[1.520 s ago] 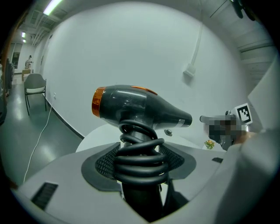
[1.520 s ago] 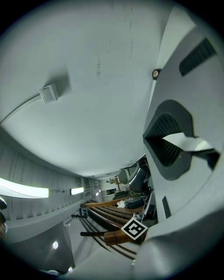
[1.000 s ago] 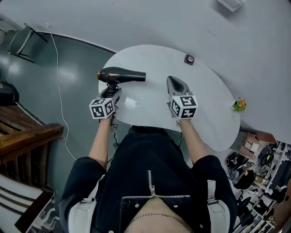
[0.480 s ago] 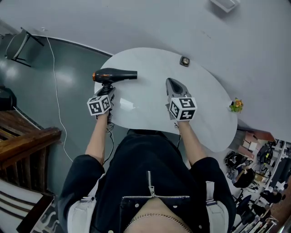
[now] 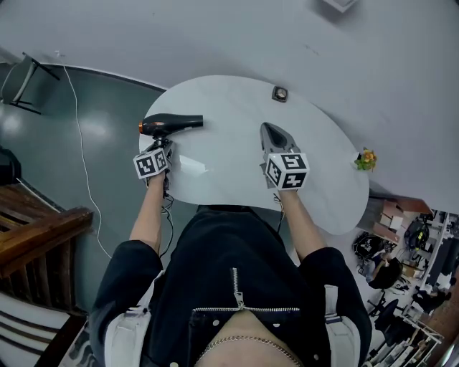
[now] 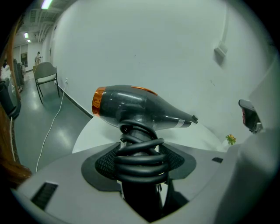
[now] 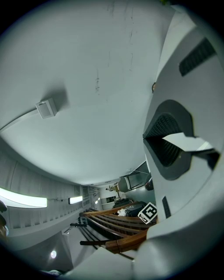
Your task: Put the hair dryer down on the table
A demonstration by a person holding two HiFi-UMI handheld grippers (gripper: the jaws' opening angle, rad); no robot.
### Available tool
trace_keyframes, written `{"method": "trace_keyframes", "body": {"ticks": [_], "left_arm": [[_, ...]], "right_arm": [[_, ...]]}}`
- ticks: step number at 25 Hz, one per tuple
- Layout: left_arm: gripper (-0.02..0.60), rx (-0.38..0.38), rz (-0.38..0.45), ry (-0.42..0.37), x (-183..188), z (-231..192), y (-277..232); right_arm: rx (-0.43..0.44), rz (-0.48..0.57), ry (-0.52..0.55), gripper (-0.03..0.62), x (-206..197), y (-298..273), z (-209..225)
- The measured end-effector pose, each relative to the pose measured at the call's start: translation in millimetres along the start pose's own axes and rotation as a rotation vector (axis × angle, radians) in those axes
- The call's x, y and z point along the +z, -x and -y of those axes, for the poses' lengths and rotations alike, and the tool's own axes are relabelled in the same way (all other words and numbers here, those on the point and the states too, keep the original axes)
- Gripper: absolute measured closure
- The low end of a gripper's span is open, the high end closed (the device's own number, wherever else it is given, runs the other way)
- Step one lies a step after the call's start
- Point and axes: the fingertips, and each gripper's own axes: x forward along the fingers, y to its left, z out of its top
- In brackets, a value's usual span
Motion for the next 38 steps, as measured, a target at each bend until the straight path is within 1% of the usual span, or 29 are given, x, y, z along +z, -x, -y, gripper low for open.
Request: {"method": "trace_keyframes", "body": {"ticks": [10,18,22,26,30,33,36,38], "left_arm": [[0.302,0.039,-0.068,0.030,-19,0,-15],[0.302,0.096,-0.066,0.039,-16,-7,-21],[0.302,0.154,-0.091,0.003,-13,-11,-24],[0.301,0.195,-0.134,-0.015,-24,-13,-25],[0.301,0.213,-0.128,-0.018,-25,-12,-24],[0.295,0.227,-0.104,-0.030,-23,-9,-15],[0.293,0.249,-0.061,-0.074,-16,-7,-3],[0.296,0.247,-0.016,-0.070,-7,-5,7]], "right_arm": [[-0.014,0.004,0.000,0.588,2,10,20],[-0.011,0.009,-0.014,0.588,0,10,29],[-0.004,0.013,-0.015,0.588,0,9,33],[0.001,0.005,-0.022,0.588,-6,10,35],[0.012,0.006,-0.027,0.588,-6,7,39],[0.018,-0.003,-0.026,0.588,-10,5,42],[0.031,-0.005,-0.022,0.588,-11,1,39],[0.043,0.000,-0.008,0.588,-10,-3,34]]}}
